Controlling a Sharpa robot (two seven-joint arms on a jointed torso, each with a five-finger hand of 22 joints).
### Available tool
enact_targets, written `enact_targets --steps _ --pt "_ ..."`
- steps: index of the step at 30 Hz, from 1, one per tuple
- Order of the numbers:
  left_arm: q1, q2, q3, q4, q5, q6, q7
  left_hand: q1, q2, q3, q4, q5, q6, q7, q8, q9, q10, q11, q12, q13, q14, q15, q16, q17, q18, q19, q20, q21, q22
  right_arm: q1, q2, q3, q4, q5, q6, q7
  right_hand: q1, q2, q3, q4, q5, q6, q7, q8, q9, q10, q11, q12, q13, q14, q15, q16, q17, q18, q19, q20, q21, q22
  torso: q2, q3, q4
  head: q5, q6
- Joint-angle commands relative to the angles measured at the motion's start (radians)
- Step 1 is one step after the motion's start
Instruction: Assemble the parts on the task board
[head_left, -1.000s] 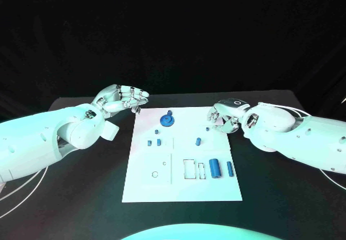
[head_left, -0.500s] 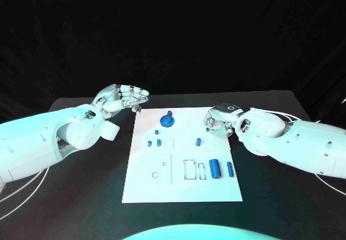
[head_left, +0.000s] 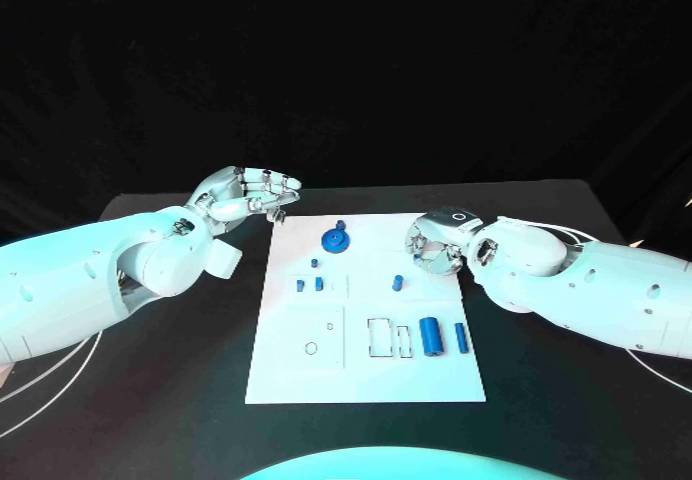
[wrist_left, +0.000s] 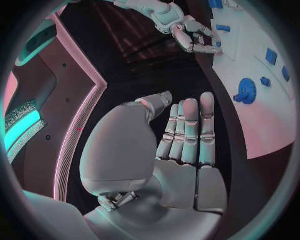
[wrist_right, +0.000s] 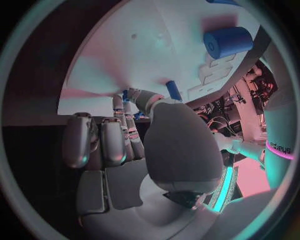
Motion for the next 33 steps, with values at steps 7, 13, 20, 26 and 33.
enact_targets --steps 7,13,20,26,33 --pt "0.001 0.002 0.001 0.0 0.007 0.022 0.004 0.001 0.007 -0.005 -0.002 0.0 0.0 0.0 0.001 0.002 -0.009 0.0 -0.003 -0.001 -0.005 0.001 -0.006 -0.001 0.007 0.0 0.002 -0.006 -0.002 -0.017 0.001 -0.009 -0.001 -0.031 0.079 -0.031 0.02 0.029 0.025 -0.029 -0.011 0.037 -0.008 0.026 0.023 0.049 -0.017 0.007 0.013 0.055 -0.02 0.019 0.002 -0.018 0.015 -0.008 0.037 0.036 0.0 0.0001 -0.0004 0.002 -0.005" --pt "0.001 0.001 0.001 0.0 0.004 0.021 0.002 0.002 0.007 -0.005 -0.002 0.0 0.0 0.0 0.001 0.002 -0.009 0.0 -0.003 -0.001 -0.004 0.001 -0.006 -0.001 0.007 0.001 0.002 -0.006 -0.002 -0.018 0.001 -0.009 0.002 -0.063 0.083 -0.054 0.026 0.033 0.032 -0.041 -0.01 0.037 -0.008 0.027 0.027 0.052 -0.017 0.004 0.014 0.053 -0.022 0.021 0.0 -0.018 0.015 -0.009 0.04 0.04 0.0 -0.0005 -0.001 0.001 -0.006" --pt "0.001 0.001 0.001 0.001 -0.002 0.019 0.001 0.003 0.008 -0.006 -0.003 0.0 0.001 0.001 0.001 0.002 -0.009 0.0 -0.003 -0.001 -0.003 0.001 -0.005 -0.001 0.007 0.002 0.002 -0.007 -0.002 -0.02 0.002 -0.009 0.009 -0.117 0.06 -0.093 0.039 0.045 0.066 -0.075 -0.023 0.05 -0.012 0.036 0.04 0.08 -0.023 0.004 0.021 0.05 -0.028 0.024 -0.009 -0.021 0.018 -0.013 0.057 0.059 -0.001 -0.0002 0.0001 0.001 -0.008" --pt "0.001 0.001 0.001 0.001 -0.005 0.015 0.002 0.003 0.008 -0.006 -0.003 0.0 0.001 0.001 0.001 0.002 -0.009 0.0 -0.003 -0.001 -0.003 0.001 -0.005 -0.001 0.007 0.002 0.002 -0.007 -0.002 -0.022 -0.002 -0.009 0.022 -0.147 0.01 -0.116 0.037 0.045 0.084 -0.091 -0.035 0.059 -0.014 0.041 0.047 0.097 -0.027 0.006 0.026 0.048 -0.031 0.025 -0.016 -0.024 0.023 -0.016 0.074 0.075 0.0 0.0001 -0.0002 0.002 -0.009" --pt "0.001 0.0 0.001 0.0 -0.006 0.009 0.003 0.003 0.008 -0.006 -0.003 0.0 0.001 0.001 0.001 0.002 -0.009 0.0 -0.003 -0.001 -0.003 0.001 -0.005 -0.001 0.007 0.002 0.002 -0.007 -0.002 -0.022 -0.012 -0.008 0.045 -0.15 -0.062 -0.117 0.033 0.045 0.096 -0.099 -0.055 0.062 -0.015 0.042 0.051 0.104 -0.028 0.004 0.029 0.048 -0.032 0.028 -0.018 -0.025 0.025 -0.017 0.08 0.082 0.0 -0.0001 -0.0015 0.003 -0.01"
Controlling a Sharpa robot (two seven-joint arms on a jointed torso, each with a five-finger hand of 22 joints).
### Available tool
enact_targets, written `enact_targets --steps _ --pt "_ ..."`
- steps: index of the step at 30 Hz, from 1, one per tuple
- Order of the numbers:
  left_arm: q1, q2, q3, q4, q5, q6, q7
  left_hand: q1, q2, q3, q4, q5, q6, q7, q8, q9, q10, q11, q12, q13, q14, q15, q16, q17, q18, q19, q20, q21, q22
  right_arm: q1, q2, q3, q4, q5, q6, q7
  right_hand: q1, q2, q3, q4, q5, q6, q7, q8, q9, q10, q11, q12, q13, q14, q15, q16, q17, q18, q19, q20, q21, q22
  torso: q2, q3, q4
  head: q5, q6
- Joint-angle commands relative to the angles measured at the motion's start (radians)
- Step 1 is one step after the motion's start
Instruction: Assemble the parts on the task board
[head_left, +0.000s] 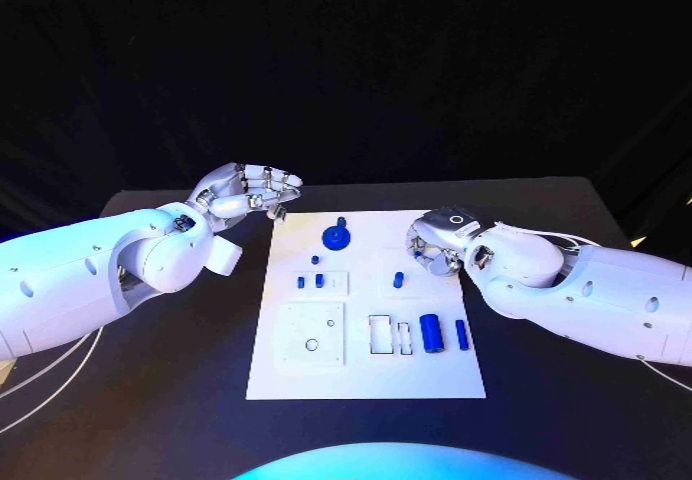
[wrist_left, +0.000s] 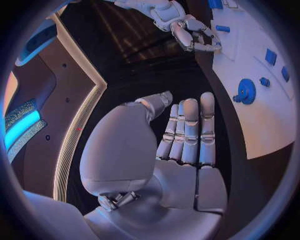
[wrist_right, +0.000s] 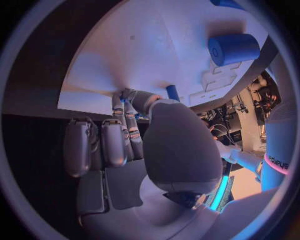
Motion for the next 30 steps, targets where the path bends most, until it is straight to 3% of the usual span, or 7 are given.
enact_targets --steps 1,10,14,22,30 --pt "0.001 0.001 0.001 0.0 -0.004 0.005 0.007 0.003 0.008 -0.003 0.0 0.0 0.001 0.001 0.001 0.001 -0.009 0.0 -0.003 -0.002 -0.003 0.001 -0.006 -0.001 0.007 0.002 0.002 -0.007 -0.002 -0.005 -0.008 -0.003 0.006 -0.03 -0.042 -0.033 0.008 0.02 0.032 -0.03 -0.004 0.008 0.001 0.004 0.001 0.06 -0.052 0.006 0.029 0.046 -0.005 0.005 -0.001 -0.01 0.008 0.0 0.003 0.061 0.0 -0.0001 -0.0011 0.0 -0.001" --pt "0.001 0.002 0.001 -0.004 -0.004 0.003 0.008 0.005 0.01 -0.004 -0.001 0.0 0.001 0.001 0.001 0.002 -0.01 0.001 -0.002 -0.002 -0.002 0.001 -0.005 -0.001 0.007 0.004 0.002 -0.007 -0.002 0.002 -0.024 0.002 0.025 -0.005 -0.163 -0.012 0.007 0.02 0.035 -0.032 -0.01 0.01 0.001 0.005 0.002 0.061 -0.052 0.005 0.029 0.046 -0.005 0.007 -0.001 -0.011 0.01 0.0 0.008 0.065 -0.001 -0.0001 -0.0006 0.001 0.001" --pt "0.001 0.003 0.001 -0.005 -0.004 0.003 0.008 0.005 0.01 -0.004 -0.001 0.0 0.001 0.001 0.001 0.002 -0.01 0.001 -0.002 -0.002 -0.002 0.001 -0.005 -0.001 0.007 0.004 0.002 -0.007 -0.002 0.007 -0.037 0.006 0.04 0.025 -0.199 0.007 0.004 0.021 0.046 -0.038 -0.038 0.01 0.002 0.004 0.005 0.062 -0.052 0.002 0.031 0.045 -0.005 0.009 -0.003 -0.012 0.009 0.0 0.01 0.068 0.0 -0.0003 -0.0002 0.002 0.005" --pt "0.001 0.003 0.001 -0.005 -0.004 0.003 0.007 0.005 0.01 -0.005 -0.001 0.0 0.0 0.002 0.001 0.002 -0.01 0.001 -0.002 -0.002 -0.001 0.001 -0.005 -0.002 0.007 0.005 0.002 -0.008 -0.003 0.017 -0.077 0.012 0.109 0.109 -0.242 0.065 0.004 0.021 0.048 -0.039 -0.042 0.01 0.002 0.003 0.005 0.062 -0.052 0.001 0.031 0.045 -0.005 0.01 -0.003 -0.011 0.009 0.0 0.01 0.068 0.001 0.0 -0.0026 0.009 0.006" --pt "0.001 0.005 0.001 -0.003 -0.004 0.004 0.008 0.005 0.01 -0.005 -0.001 0.0 0.0 0.002 0.001 0.002 -0.01 0.001 -0.002 -0.002 -0.001 0.001 -0.005 -0.002 0.007 0.005 0.002 -0.008 -0.003 0.011 -0.066 0.012 0.191 0.146 -0.26 0.097 0.004 0.022 0.05 -0.04 -0.043 0.009 0.003 0.003 0.005 0.061 -0.051 0.0 0.031 0.045 -0.005 0.009 -0.005 -0.01 0.006 0.0 0.005 0.064 -0.001 -0.0003 -0.0013 0.02 0.006"
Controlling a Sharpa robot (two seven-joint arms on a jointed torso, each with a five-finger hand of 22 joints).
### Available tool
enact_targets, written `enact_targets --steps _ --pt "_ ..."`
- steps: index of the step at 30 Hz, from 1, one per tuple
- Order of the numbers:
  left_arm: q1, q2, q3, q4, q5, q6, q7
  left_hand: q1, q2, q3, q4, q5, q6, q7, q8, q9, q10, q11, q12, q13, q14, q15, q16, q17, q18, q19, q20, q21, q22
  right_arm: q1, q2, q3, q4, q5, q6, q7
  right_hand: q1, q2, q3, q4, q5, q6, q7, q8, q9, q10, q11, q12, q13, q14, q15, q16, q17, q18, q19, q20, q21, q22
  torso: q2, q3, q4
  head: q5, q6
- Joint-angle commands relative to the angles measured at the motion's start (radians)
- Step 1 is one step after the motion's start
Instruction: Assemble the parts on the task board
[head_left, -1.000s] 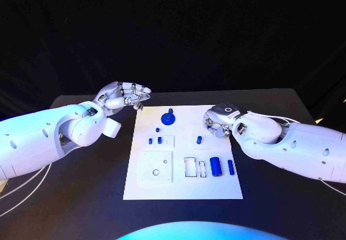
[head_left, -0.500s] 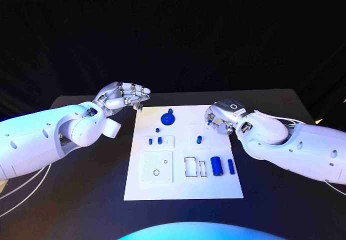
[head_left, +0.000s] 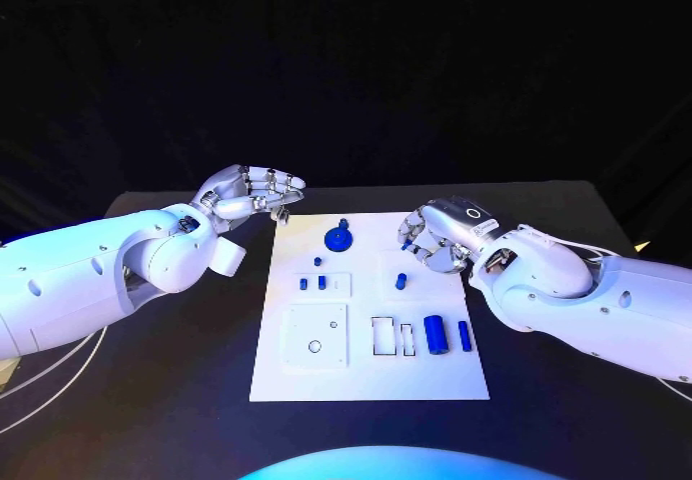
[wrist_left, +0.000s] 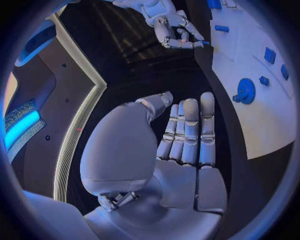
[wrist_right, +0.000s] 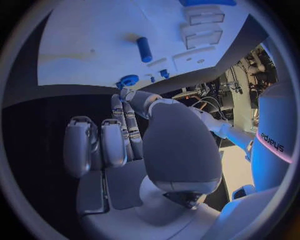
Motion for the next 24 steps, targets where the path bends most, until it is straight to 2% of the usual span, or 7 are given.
enact_targets --steps 1,6,8,9,14,18,24 --pt "0.001 0.004 0.001 0.003 -0.002 0.005 0.007 0.0 0.006 -0.005 -0.001 0.0 0.0 0.002 0.001 0.001 -0.006 -0.003 -0.002 -0.001 -0.001 0.001 -0.006 -0.002 0.007 0.005 0.002 -0.004 -0.002 -0.006 0.014 0.0 0.03 0.037 -0.028 0.046 0.003 0.01 0.008 -0.004 -0.001 0.005 -0.001 0.002 0.002 0.058 -0.054 0.0 0.031 0.043 -0.007 0.005 -0.001 -0.01 0.007 0.0 -0.002 0.065 -0.001 -0.0006 0.0006 0.011 -0.002" --pt "0.001 0.01 0.001 0.001 -0.001 0.006 0.007 0.0 0.006 -0.005 -0.001 0.0 0.0 0.002 0.001 0.001 -0.006 -0.003 -0.002 -0.001 -0.001 0.001 -0.006 -0.002 0.007 0.005 0.002 -0.004 -0.002 -0.019 0.047 -0.003 0.052 0.022 -0.006 0.044 0.003 0.01 0.009 -0.004 -0.001 0.005 0.0 0.002 0.002 0.058 -0.054 0.0 0.031 0.043 -0.007 0.005 -0.001 -0.01 0.006 0.0 -0.003 0.064 -0.002 -0.0004 0.0013 0.033 -0.006" --pt "0.001 0.015 0.001 0.0 0.0 0.006 0.007 0.0 0.006 -0.007 -0.001 0.0 -0.002 0.003 0.0 0.001 -0.007 -0.002 -0.003 -0.002 0.0 0.002 -0.006 -0.002 0.007 0.006 0.002 -0.005 -0.003 -0.029 0.072 -0.005 0.054 0.013 0.015 0.042 0.003 0.01 0.009 -0.005 -0.001 0.005 0.0 0.002 0.002 0.058 -0.054 0.0 0.031 0.043 -0.006 0.004 -0.002 -0.01 0.006 0.0 -0.003 0.064 -0.003 -0.0004 0.0012 0.052 -0.01" --pt "0.001 0.016 0.001 -0.001 0.0 0.006 0.007 0.0 0.006 -0.007 -0.001 0.0 -0.002 0.003 0.0 0.001 -0.007 -0.002 -0.003 -0.002 0.0 0.002 -0.006 -0.002 0.007 0.006 0.002 -0.005 -0.003 -0.031 0.077 -0.006 0.054 0.011 0.019 0.041 0.003 0.01 0.009 -0.005 -0.001 0.005 0.0 0.002 0.002 0.057 -0.054 0.0 0.031 0.043 -0.006 0.004 -0.003 -0.01 0.005 0.0 -0.006 0.062 -0.003 -0.0005 0.0013 0.055 -0.01" --pt "0.001 0.027 0.001 -0.003 0.002 0.008 0.006 0.0 0.006 -0.007 -0.001 0.0 -0.002 0.003 0.0 0.001 -0.007 -0.002 -0.003 -0.002 0.0 0.002 -0.006 -0.002 0.007 0.006 0.002 -0.005 -0.003 -0.055 0.134 -0.013 0.039 -0.004 0.066 0.034 0.002 0.011 0.01 -0.005 0.0 0.004 0.001 0.001 0.002 0.056 -0.053 -0.001 0.031 0.042 -0.006 0.003 -0.005 -0.009 0.003 0.0 -0.009 0.06 -0.003 -0.0023 0.0021 0.08 -0.014" --pt "0.001 0.036 0.001 -0.005 0.003 0.01 0.004 0.0 0.006 -0.008 0.0 0.0 -0.003 0.003 0.0 0.001 -0.008 -0.002 -0.002 -0.002 0.0 0.002 -0.006 -0.002 0.007 0.007 0.003 -0.006 -0.003 -0.071 0.166 -0.018 0.023 -0.011 0.097 0.027 0.002 0.011 0.011 -0.005 0.0 0.003 0.001 0.001 0.002 0.056 -0.053 -0.001 0.031 0.042 -0.006 0.002 -0.007 -0.008 0.002 0.0 -0.011 0.058 -0.002 -0.0032 0.0046 0.09 -0.022" --pt "0.001 0.045 0.001 -0.007 0.003 0.013 0.002 0.0 0.006 -0.008 0.0 0.0 -0.003 0.003 0.0 0.001 -0.008 -0.002 -0.002 -0.002 0.0 0.002 -0.006 -0.002 0.007 0.007 0.003 -0.006 -0.003 -0.094 0.201 -0.023 0.006 -0.02 0.129 0.018 0.001 0.011 0.012 -0.005 0.0 0.002 0.002 0.0 0.002 0.054 -0.052 -0.002 0.031 0.042 -0.005 0.001 -0.008 -0.008 0.001 0.001 -0.013 0.057 -0.001 -0.0021 0.0028 0.121 -0.029"
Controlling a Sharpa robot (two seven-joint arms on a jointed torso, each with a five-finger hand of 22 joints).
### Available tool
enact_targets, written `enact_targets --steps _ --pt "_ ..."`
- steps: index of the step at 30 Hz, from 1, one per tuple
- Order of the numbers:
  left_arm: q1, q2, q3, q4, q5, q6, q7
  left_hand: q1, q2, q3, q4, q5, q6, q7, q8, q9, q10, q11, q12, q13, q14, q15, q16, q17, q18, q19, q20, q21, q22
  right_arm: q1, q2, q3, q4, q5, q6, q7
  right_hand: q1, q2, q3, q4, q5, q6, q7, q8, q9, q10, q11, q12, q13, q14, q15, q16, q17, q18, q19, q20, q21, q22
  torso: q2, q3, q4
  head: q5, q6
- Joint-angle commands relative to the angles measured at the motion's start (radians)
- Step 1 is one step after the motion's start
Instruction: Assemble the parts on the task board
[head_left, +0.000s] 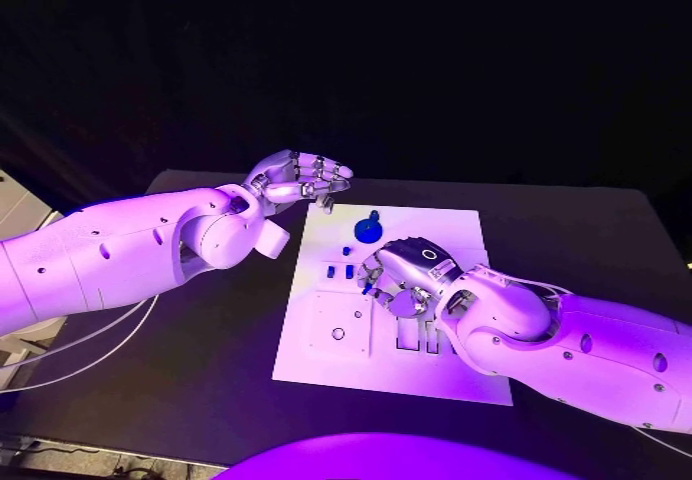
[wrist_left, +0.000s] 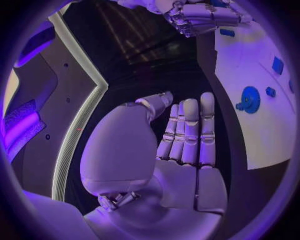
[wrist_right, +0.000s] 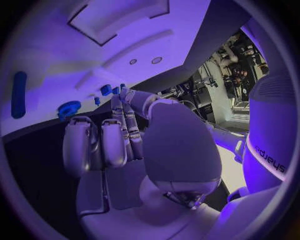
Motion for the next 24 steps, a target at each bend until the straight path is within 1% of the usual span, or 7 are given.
enact_targets --steps 1,5,6,12,15,19,24 --pt "0.001 0.005 0.001 0.0 0.003 0.012 0.002 0.0 0.006 -0.006 0.002 0.0 -0.003 0.003 0.0 0.001 -0.008 -0.002 -0.002 -0.001 0.0 0.002 -0.006 -0.001 0.007 0.007 0.003 -0.006 -0.001 -0.008 0.012 -0.001 -0.005 -0.026 0.062 -0.006 0.0 0.011 0.005 0.002 0.003 0.002 0.002 0.0 0.001 0.054 -0.052 0.004 0.031 0.041 -0.006 0.002 0.0 -0.008 0.001 0.001 -0.004 0.057 0.002 0.0012 -0.0015 0.022 -0.006" --pt "0.001 0.008 0.001 -0.001 0.003 0.014 0.001 0.0 0.006 -0.006 0.002 0.0 -0.003 0.003 0.0 0.001 -0.008 -0.002 -0.002 -0.001 0.0 0.002 -0.006 -0.001 0.007 0.007 0.003 -0.006 -0.001 -0.014 0.02 -0.003 -0.007 -0.031 0.074 -0.013 0.0 0.011 0.005 0.002 0.003 0.002 0.002 0.0 0.001 0.054 -0.052 0.004 0.031 0.041 -0.006 0.002 0.0 -0.008 0.001 0.001 -0.004 0.057 0.002 0.0016 -0.0009 0.032 -0.013" --pt "0.001 0.009 0.001 -0.002 0.003 0.015 0.001 0.0 0.006 -0.006 0.002 0.0 -0.003 0.003 0.0 0.001 -0.008 -0.002 -0.002 -0.001 0.0 0.002 -0.006 -0.001 0.007 0.007 0.003 -0.006 -0.001 -0.015 0.021 -0.003 -0.007 -0.032 0.076 -0.013 0.0 0.011 0.005 0.002 0.003 0.002 0.002 0.0 0.001 0.054 -0.052 0.004 0.031 0.041 -0.006 0.002 0.0 -0.008 0.001 0.001 -0.004 0.057 0.003 0.0017 -0.0008 0.034 -0.017" --pt "0.001 0.011 0.001 -0.003 0.003 0.017 -0.003 0.002 0.009 -0.007 0.002 0.001 -0.002 0.003 0.001 0.001 -0.008 -0.002 -0.002 -0.002 0.001 0.002 -0.006 -0.001 0.007 0.008 0.003 -0.007 -0.003 -0.021 0.025 -0.004 -0.002 -0.039 0.085 -0.016 -0.001 0.012 0.006 0.002 0.003 0.002 0.002 0.0 0.001 0.054 -0.051 0.004 0.031 0.041 -0.005 0.002 -0.001 -0.008 0.0 0.001 -0.006 0.056 0.003 0.0026 -0.0025 0.041 -0.028" --pt "0.001 0.012 0.001 -0.004 0.003 0.019 -0.005 0.002 0.009 -0.007 0.002 0.001 -0.002 0.003 0.001 0.001 -0.008 -0.002 -0.002 -0.002 0.001 0.002 -0.006 -0.001 0.007 0.008 0.003 -0.007 -0.003 -0.024 0.027 -0.004 -0.001 -0.042 0.086 -0.016 -0.001 0.012 0.006 0.002 0.003 0.002 0.002 0.0 0.001 0.054 -0.051 0.004 0.031 0.041 -0.005 0.002 -0.001 -0.008 0.0 0.001 -0.006 0.056 0.003 0.0027 -0.002 0.043 -0.031" --pt "0.001 0.013 0.001 -0.005 0.003 0.02 -0.006 0.002 0.009 -0.007 0.002 0.001 -0.002 0.003 0.001 0.001 -0.008 -0.002 -0.002 -0.002 0.001 0.002 -0.006 -0.001 0.007 0.008 0.003 -0.007 -0.003 -0.026 0.03 -0.005 -0.002 -0.044 0.091 -0.018 -0.001 0.012 0.006 0.002 0.003 0.002 0.002 0.0 0.001 0.054 -0.051 0.004 0.031 0.041 -0.005 0.002 -0.001 -0.008 0.0 0.001 -0.006 0.056 0.002 0.0014 -0.0008 0.046 -0.032" --pt "0.001 0.013 0.001 -0.005 0.003 0.021 -0.008 0.002 0.009 -0.007 0.002 0.001 -0.002 0.003 0.001 0.001 -0.008 -0.002 -0.002 -0.002 0.001 0.002 -0.006 -0.001 0.007 0.008 0.003 -0.007 -0.003 -0.028 0.034 -0.006 -0.007 -0.046 0.099 -0.02 -0.002 0.012 0.006 0.002 0.003 0.002 0.003 0.0 0.002 0.054 -0.051 0.004 0.031 0.041 -0.005 0.002 -0.001 -0.008 0.0 0.001 -0.007 0.056 0.002 0.0017 -0.0021 0.046 -0.032"
